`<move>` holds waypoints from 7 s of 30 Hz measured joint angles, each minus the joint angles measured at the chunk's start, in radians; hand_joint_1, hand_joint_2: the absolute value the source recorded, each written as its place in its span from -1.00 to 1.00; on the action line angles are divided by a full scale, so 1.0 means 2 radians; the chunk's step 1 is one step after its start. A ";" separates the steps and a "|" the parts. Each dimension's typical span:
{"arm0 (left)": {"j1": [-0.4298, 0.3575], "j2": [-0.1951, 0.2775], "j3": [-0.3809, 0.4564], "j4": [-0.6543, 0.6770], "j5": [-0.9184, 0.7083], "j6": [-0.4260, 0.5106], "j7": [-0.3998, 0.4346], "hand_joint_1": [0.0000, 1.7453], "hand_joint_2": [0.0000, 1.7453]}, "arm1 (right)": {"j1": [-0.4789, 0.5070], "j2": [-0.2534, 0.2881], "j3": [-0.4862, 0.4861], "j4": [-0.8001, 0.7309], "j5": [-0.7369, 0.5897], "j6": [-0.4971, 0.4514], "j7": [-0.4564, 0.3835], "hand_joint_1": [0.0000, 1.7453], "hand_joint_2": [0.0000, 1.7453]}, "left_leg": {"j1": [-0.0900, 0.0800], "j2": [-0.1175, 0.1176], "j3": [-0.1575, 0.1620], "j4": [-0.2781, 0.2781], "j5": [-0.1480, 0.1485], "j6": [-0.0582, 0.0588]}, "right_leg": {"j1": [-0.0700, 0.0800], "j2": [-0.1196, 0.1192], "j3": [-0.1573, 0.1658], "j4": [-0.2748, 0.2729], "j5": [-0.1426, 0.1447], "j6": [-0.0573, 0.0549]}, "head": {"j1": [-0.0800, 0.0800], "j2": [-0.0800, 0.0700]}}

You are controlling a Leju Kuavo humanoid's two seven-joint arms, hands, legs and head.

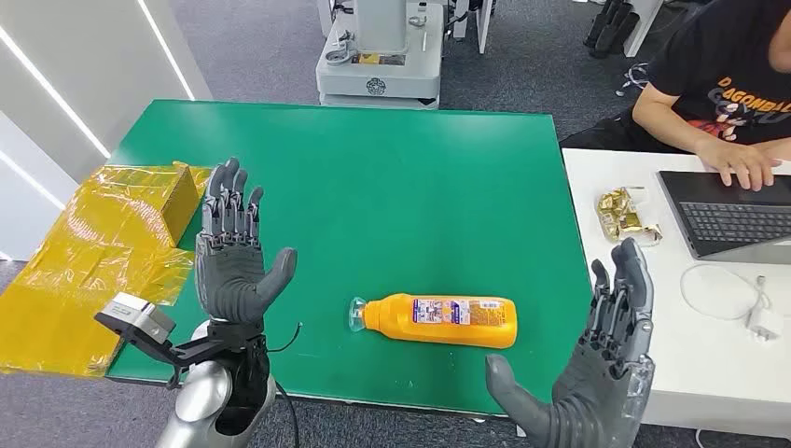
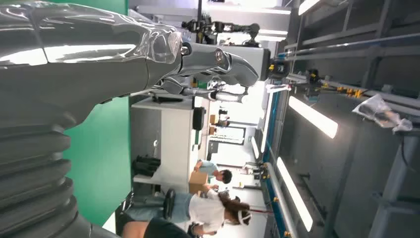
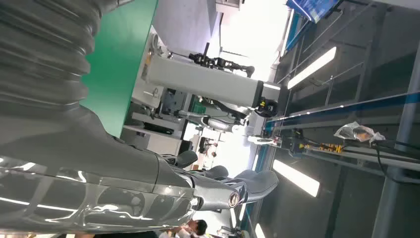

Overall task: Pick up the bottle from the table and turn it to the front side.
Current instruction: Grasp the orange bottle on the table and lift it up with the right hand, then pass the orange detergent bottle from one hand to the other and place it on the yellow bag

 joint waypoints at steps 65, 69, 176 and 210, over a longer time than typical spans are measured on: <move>-0.009 -0.003 0.005 0.002 0.041 -0.048 -0.022 -1.00 1.00 | -0.458 -0.256 0.271 0.479 0.007 0.457 0.082 -1.00 1.00 | 0.000 -0.001 -0.001 0.001 0.001 0.002 | 0.000 -0.002 0.000 0.000 0.001 0.001 | 0.000 0.000; -0.006 -0.002 0.005 0.002 0.038 -0.047 -0.024 -1.00 1.00 | -0.457 -0.238 0.279 0.497 0.047 0.411 0.081 -1.00 1.00 | 0.000 -0.001 -0.001 0.001 0.001 0.002 | 0.000 -0.002 0.000 0.000 0.001 0.001 | 0.000 0.000; -0.029 0.003 -0.002 0.006 0.050 -0.001 -0.019 -1.00 1.00 | -0.243 -0.137 0.028 0.406 0.072 0.036 0.048 1.00 1.00 | 0.000 -0.002 -0.002 0.001 0.001 0.002 | 0.000 -0.002 0.000 0.000 0.001 0.002 | 0.000 0.000; -0.076 -0.012 -0.085 0.051 0.144 -0.142 0.075 -1.00 1.00 | -0.159 -0.082 -0.015 0.255 0.094 0.054 0.036 1.00 1.00 | 0.000 -0.001 -0.002 0.001 0.001 0.002 | 0.000 -0.001 -0.001 0.000 0.001 0.002 | 0.000 0.000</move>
